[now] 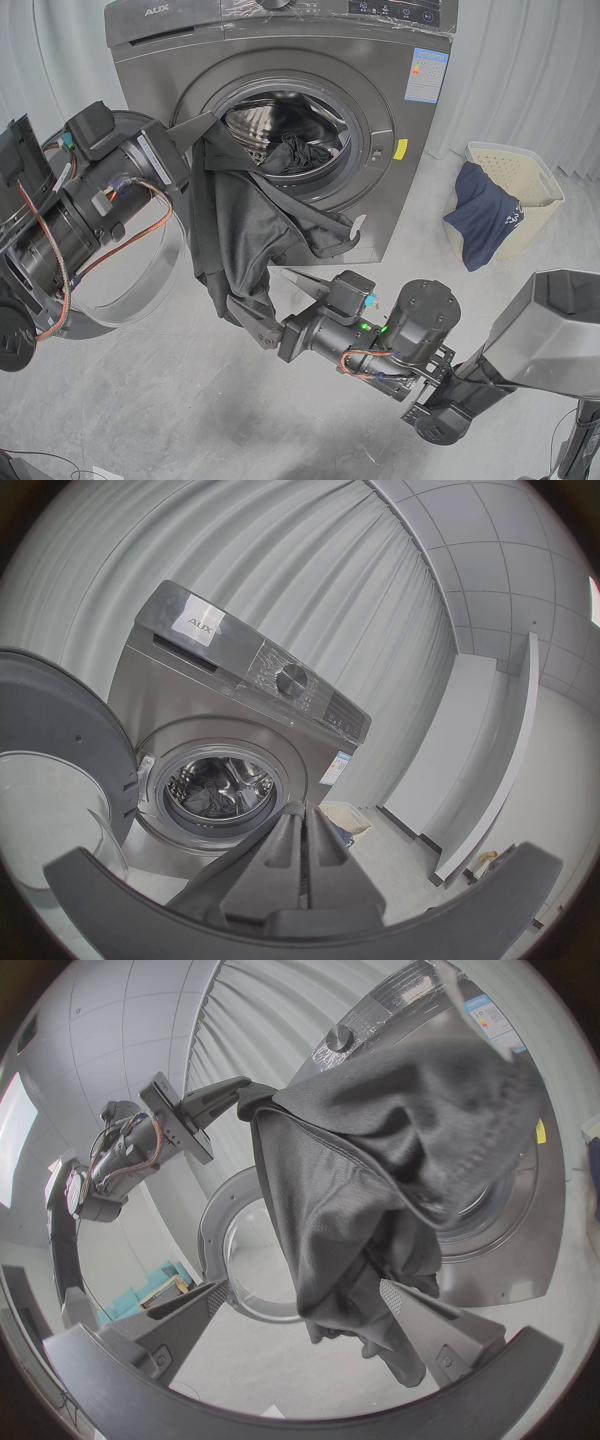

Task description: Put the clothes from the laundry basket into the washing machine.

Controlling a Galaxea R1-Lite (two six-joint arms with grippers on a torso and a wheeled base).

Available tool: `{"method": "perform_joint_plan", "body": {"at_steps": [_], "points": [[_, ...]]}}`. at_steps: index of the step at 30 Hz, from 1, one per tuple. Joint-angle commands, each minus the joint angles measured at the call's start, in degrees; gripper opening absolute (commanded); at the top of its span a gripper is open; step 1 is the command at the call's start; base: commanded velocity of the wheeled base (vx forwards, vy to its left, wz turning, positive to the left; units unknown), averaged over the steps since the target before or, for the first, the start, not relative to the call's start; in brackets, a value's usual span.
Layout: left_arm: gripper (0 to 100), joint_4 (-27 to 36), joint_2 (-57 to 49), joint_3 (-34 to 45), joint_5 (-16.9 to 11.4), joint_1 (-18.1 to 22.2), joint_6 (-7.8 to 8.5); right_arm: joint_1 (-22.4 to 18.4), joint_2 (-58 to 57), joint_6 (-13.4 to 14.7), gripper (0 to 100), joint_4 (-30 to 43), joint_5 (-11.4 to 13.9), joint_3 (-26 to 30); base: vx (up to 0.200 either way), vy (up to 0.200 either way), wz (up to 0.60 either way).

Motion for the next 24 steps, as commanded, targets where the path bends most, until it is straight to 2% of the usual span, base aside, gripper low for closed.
{"method": "perform_joint_plan", "body": {"at_steps": [1,5,9,12,13,14,22,24], "points": [[0,0.0,-0.1,0.0,0.0,0.0,-0.01,0.8,5.0,2.3,100,0.4,-0.2,-7.2,0.0,0.0,0.0],[0,0.0,-0.2,0.0,0.0,0.0,-0.01,0.3,7.4,2.7,100,0.7,-0.5,-12.6,0.0,0.0,0.0],[0,0.0,-0.2,0.1,0.0,0.0,-0.01,0.2,8.5,2.8,100,1.3,-0.7,-14.9,0.0,0.0,0.0],[0,0.0,-0.2,0.2,0.2,0.0,-0.01,0.9,8.6,4.1,100,1.2,-3.8,-16.2,0.0,0.0,0.0],[0,0.0,-0.1,0.2,0.2,0.0,-0.01,0.9,8.5,4.2,100,1.2,-4.1,-16.2,0.0,0.0,0.0],[0,0.0,-0.1,0.2,0.2,0.0,-0.01,1.0,8.4,4.4,0,1.2,-4.2,-16.3,0.0,0.0,0.0],[0,0.0,0.6,0.2,0.3,0.1,0.08,1.8,6.6,4.5,0,0.6,-4.3,-14.8,0.0,0.0,0.0],[0,0.0,0.6,0.3,0.1,0.3,0.08,2.5,4.0,4.5,0,0.6,-4.2,-11.9,0.0,0.0,0.0]]}}
